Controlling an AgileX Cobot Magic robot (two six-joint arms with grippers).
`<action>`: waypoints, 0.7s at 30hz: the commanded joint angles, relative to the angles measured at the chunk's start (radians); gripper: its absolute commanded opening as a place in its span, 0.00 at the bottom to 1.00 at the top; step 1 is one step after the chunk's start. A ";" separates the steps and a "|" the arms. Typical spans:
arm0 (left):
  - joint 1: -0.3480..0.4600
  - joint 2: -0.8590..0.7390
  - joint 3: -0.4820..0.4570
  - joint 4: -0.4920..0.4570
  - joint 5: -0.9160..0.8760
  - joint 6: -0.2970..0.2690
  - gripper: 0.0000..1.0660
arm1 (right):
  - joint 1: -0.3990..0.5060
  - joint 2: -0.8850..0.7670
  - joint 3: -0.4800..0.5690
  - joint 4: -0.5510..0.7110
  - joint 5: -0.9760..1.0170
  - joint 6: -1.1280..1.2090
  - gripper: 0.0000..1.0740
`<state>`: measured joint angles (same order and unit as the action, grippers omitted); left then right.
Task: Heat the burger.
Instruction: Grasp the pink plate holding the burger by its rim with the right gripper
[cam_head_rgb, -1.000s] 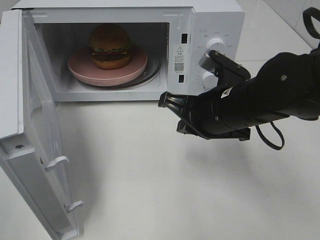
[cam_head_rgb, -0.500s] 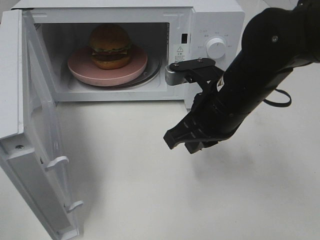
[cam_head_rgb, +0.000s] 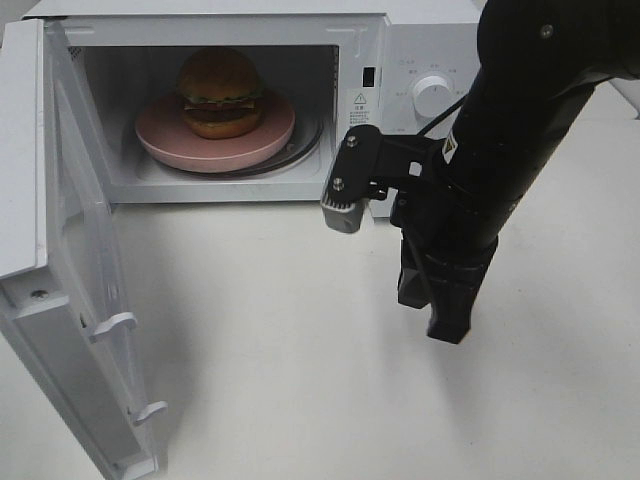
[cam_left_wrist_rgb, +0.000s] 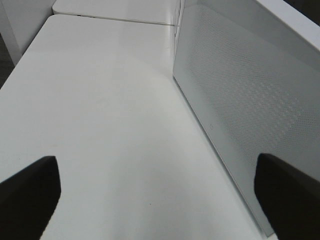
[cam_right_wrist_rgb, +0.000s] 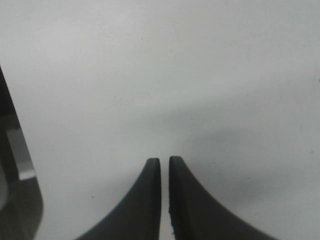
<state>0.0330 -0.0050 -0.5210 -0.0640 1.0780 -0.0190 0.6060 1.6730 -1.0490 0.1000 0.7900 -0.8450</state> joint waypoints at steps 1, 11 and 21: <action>0.003 -0.006 0.003 -0.009 -0.009 0.003 0.92 | -0.001 -0.010 -0.006 -0.007 -0.017 -0.361 0.10; 0.003 -0.006 0.003 -0.009 -0.009 0.003 0.92 | 0.002 -0.010 -0.006 -0.014 -0.113 -0.677 0.16; 0.003 -0.006 0.003 -0.009 -0.009 0.003 0.92 | 0.002 -0.010 -0.006 -0.017 -0.275 -0.550 0.76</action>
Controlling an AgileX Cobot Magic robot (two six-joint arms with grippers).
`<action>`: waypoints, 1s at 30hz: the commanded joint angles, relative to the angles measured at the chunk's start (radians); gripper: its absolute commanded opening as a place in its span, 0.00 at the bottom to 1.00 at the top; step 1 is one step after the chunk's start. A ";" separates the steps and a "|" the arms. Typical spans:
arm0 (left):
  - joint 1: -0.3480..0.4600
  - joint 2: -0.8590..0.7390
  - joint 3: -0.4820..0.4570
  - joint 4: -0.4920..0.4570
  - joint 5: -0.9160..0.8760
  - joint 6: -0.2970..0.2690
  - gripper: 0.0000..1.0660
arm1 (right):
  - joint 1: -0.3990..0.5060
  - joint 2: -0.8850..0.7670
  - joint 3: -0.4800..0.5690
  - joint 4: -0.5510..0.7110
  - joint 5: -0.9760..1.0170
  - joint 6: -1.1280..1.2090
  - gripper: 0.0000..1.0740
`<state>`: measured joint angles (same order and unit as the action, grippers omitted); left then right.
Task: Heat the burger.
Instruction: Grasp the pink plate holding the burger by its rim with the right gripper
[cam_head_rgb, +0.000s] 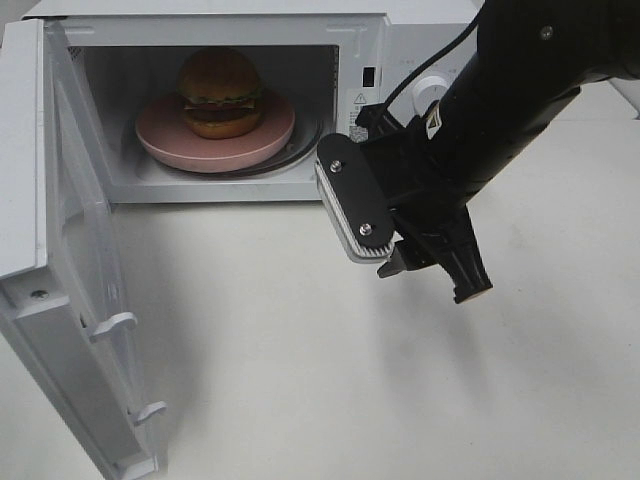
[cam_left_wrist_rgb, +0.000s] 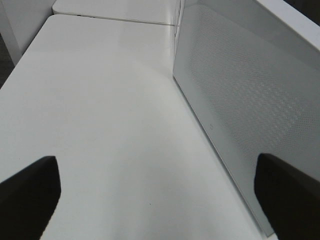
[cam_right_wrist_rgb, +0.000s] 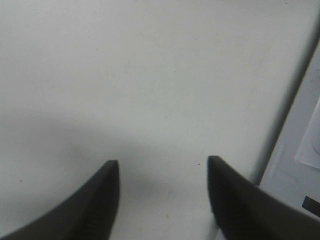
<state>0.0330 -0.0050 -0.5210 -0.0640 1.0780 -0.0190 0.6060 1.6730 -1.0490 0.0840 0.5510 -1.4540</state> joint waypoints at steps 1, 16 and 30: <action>0.003 -0.006 0.003 -0.009 -0.009 0.003 0.92 | 0.002 -0.010 -0.006 -0.002 -0.041 0.065 0.89; 0.003 -0.006 0.003 -0.009 -0.009 0.003 0.92 | 0.016 0.017 -0.034 -0.253 -0.076 0.243 0.91; 0.003 -0.006 0.003 -0.009 -0.009 0.003 0.92 | 0.098 0.155 -0.229 -0.385 -0.085 0.396 0.87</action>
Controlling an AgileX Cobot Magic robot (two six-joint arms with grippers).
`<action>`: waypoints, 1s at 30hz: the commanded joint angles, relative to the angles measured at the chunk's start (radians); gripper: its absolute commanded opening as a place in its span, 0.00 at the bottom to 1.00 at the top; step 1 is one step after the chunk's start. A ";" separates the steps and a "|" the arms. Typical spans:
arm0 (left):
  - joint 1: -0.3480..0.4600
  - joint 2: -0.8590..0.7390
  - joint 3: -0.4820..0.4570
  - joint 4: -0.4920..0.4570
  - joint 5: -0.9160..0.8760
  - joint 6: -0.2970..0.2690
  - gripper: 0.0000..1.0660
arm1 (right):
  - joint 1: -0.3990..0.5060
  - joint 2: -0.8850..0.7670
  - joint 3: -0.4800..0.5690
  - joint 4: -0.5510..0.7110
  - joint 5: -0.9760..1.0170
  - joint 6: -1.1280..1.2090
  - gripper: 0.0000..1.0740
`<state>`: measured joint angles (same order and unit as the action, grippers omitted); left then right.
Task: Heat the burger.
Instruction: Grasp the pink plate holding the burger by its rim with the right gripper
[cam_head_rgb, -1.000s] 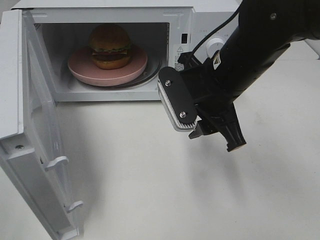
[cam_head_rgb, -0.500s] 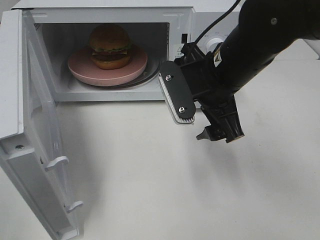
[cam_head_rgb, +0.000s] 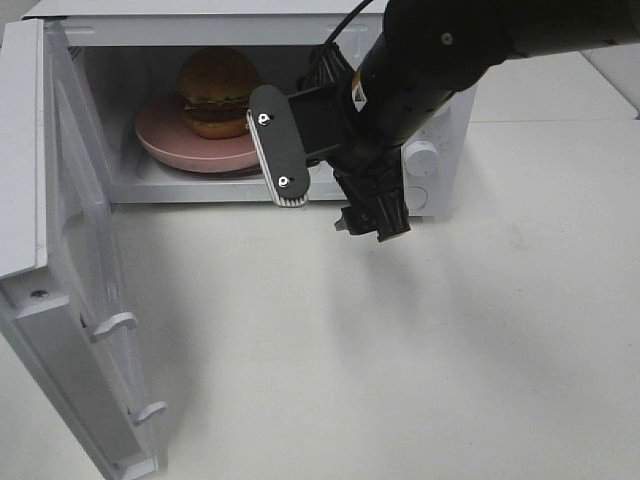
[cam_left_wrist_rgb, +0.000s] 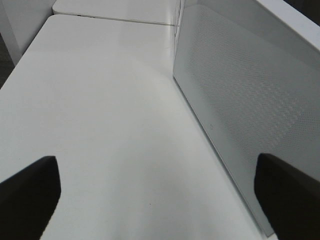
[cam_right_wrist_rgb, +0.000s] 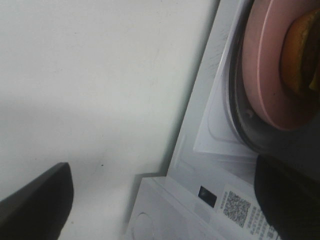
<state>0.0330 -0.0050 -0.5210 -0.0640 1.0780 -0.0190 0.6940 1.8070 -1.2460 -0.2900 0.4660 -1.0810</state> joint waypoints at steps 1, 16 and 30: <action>0.003 -0.006 0.003 -0.009 -0.009 0.003 0.92 | 0.025 0.045 -0.054 -0.015 0.000 0.031 0.86; 0.003 -0.006 0.003 -0.009 -0.009 0.003 0.92 | 0.030 0.199 -0.210 -0.016 -0.031 0.040 0.83; 0.003 -0.006 0.003 -0.009 -0.009 0.003 0.92 | 0.030 0.400 -0.454 -0.016 -0.013 0.086 0.78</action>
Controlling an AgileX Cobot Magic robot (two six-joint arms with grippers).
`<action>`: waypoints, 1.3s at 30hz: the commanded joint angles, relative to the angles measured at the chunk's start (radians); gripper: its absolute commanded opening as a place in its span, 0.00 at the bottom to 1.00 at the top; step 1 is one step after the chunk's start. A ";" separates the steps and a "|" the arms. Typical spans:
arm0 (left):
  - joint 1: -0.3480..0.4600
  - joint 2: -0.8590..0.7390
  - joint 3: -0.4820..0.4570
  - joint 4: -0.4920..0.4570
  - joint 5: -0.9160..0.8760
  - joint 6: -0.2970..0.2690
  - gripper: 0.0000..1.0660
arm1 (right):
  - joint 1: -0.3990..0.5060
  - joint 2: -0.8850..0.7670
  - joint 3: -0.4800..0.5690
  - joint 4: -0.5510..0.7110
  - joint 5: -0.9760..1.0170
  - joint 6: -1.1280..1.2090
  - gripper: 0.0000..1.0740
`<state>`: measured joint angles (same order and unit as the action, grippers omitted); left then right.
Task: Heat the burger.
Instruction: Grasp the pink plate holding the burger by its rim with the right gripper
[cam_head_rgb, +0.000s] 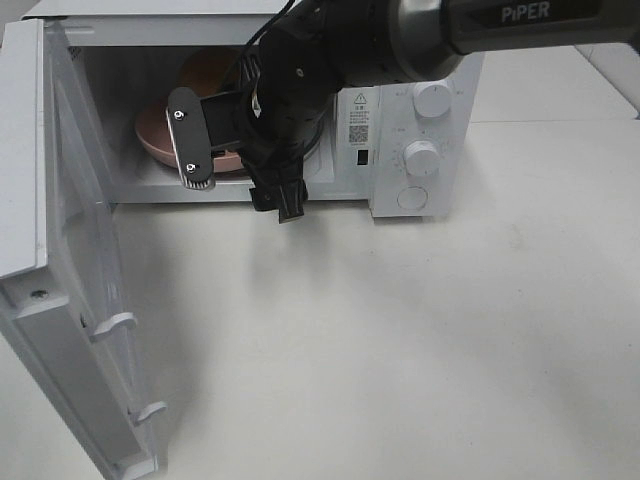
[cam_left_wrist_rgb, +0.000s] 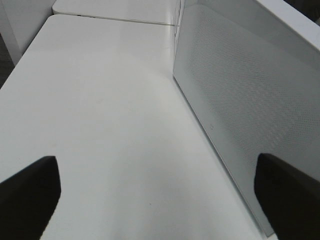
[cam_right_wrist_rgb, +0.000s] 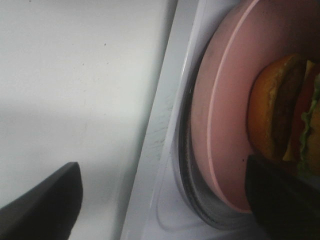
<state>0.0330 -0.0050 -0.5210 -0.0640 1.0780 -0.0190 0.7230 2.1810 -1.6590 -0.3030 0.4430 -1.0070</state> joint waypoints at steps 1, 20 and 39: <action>0.003 -0.006 0.003 -0.009 -0.009 0.003 0.92 | 0.001 0.037 -0.056 -0.003 0.013 0.012 0.78; 0.003 -0.006 0.003 -0.009 -0.009 0.003 0.92 | -0.001 0.232 -0.318 0.003 0.061 0.012 0.74; 0.003 -0.006 0.003 -0.008 -0.009 0.002 0.92 | -0.047 0.300 -0.397 0.040 0.040 0.011 0.73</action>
<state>0.0330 -0.0050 -0.5210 -0.0640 1.0780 -0.0190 0.6760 2.4680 -2.0530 -0.2770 0.4900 -1.0060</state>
